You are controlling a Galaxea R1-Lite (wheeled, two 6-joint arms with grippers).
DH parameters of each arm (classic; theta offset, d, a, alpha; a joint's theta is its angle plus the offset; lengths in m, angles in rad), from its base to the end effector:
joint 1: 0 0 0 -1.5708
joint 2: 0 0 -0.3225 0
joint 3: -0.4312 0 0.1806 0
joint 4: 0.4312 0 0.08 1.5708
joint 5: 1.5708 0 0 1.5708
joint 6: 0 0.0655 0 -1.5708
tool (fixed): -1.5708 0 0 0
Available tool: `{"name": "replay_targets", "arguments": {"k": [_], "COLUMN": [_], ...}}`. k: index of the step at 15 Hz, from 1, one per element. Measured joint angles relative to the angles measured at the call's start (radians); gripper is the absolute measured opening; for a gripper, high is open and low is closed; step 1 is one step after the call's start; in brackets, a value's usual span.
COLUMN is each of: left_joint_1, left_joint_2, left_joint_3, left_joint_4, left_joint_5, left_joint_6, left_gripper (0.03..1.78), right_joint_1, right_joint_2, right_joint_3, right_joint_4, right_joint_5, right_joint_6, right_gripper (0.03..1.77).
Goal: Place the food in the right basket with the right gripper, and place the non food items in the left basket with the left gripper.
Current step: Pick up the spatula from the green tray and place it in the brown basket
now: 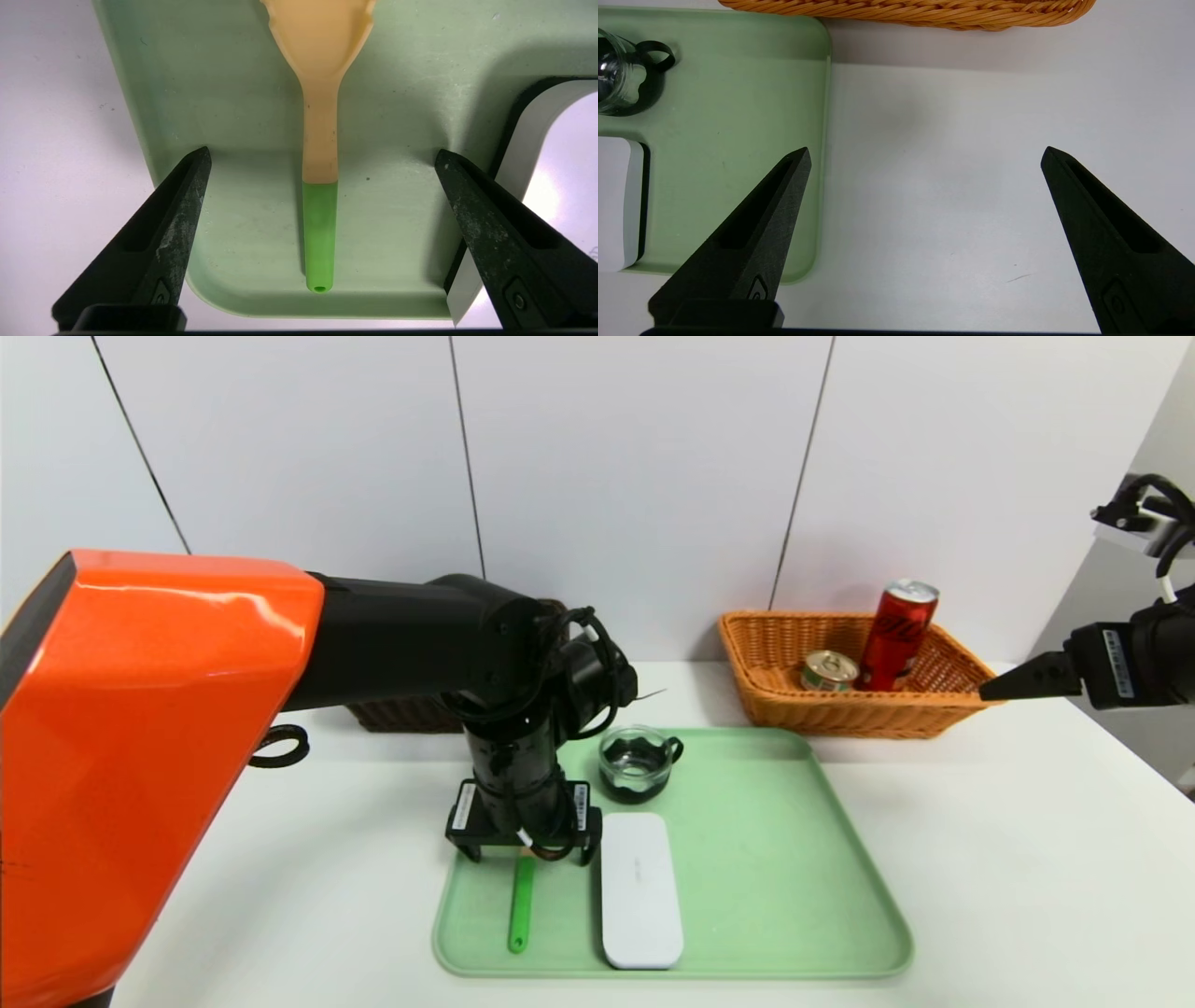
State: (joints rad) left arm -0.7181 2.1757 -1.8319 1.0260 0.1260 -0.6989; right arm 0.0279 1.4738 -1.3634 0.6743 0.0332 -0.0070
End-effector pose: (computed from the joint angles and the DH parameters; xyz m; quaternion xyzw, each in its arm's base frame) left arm 0.3008 -0.2519 0.1390 -0.0102 0.6196 -0.0147 0.7847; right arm 0.2429 0.0090 0.2751 -0.0022 0.3823 0.0296 0.9236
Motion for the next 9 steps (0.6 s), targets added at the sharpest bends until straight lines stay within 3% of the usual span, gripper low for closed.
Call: {"name": "replay_targets", "arguments": {"k": [5, 9], "left_joint_1": [0.001, 0.0], "left_joint_2": [0.003, 0.002], "left_joint_3": [0.0, -0.001], "left_joint_4": [0.0, 0.003], "left_joint_5": [0.0, 0.0], "left_joint_6": [0.001, 0.0], "left_gripper": [1.69, 1.06], "right_joint_1": [0.0, 0.001], "right_joint_2": [0.0, 0.0], "right_joint_3": [0.0, 0.0], "right_joint_4": [-0.001, -0.002], "right_joint_5": [0.0, 0.0], "right_joint_6": [-0.002, -0.002], "right_gripper": [1.7, 1.7]}}
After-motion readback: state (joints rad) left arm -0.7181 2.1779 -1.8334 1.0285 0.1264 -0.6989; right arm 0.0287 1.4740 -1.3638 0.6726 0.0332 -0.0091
